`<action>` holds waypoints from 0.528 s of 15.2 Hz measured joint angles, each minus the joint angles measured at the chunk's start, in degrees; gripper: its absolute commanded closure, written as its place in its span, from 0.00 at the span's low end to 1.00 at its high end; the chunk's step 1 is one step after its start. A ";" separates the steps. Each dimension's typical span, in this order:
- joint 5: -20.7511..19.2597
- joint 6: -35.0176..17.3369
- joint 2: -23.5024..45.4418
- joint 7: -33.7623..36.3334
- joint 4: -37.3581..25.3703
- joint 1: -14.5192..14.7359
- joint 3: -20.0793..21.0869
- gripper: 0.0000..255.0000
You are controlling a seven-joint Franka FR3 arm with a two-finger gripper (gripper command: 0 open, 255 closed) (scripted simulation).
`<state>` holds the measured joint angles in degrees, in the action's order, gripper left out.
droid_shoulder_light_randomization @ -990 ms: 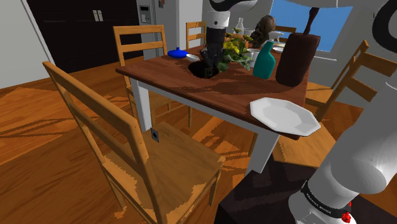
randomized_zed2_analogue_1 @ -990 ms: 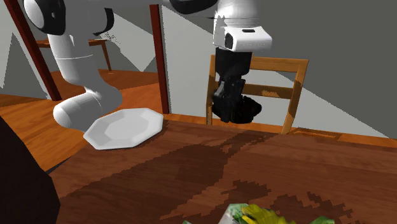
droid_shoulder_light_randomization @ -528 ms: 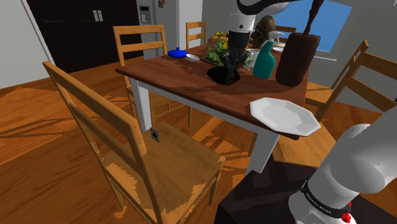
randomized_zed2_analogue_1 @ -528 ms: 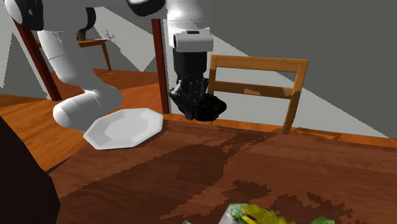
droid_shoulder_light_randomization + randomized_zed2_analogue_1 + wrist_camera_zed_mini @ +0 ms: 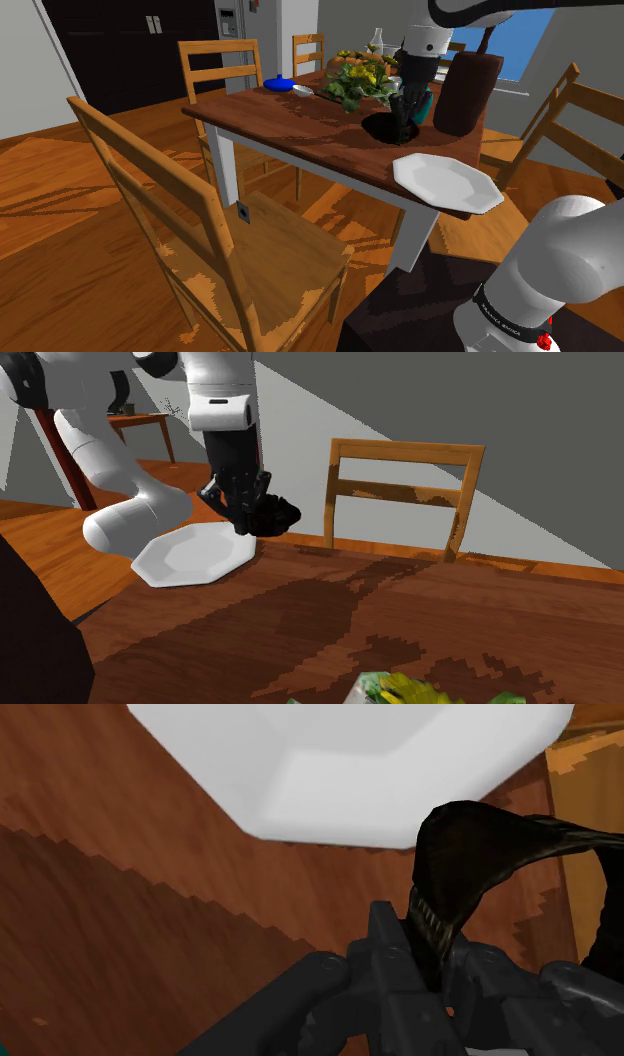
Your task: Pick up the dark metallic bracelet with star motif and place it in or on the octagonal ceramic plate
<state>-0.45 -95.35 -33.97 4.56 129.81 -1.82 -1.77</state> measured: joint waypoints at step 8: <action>-3.15 7.06 -17.71 -4.34 10.56 -2.44 -3.48 1.00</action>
<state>-3.60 -88.29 -51.68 0.23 140.37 -4.26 -5.25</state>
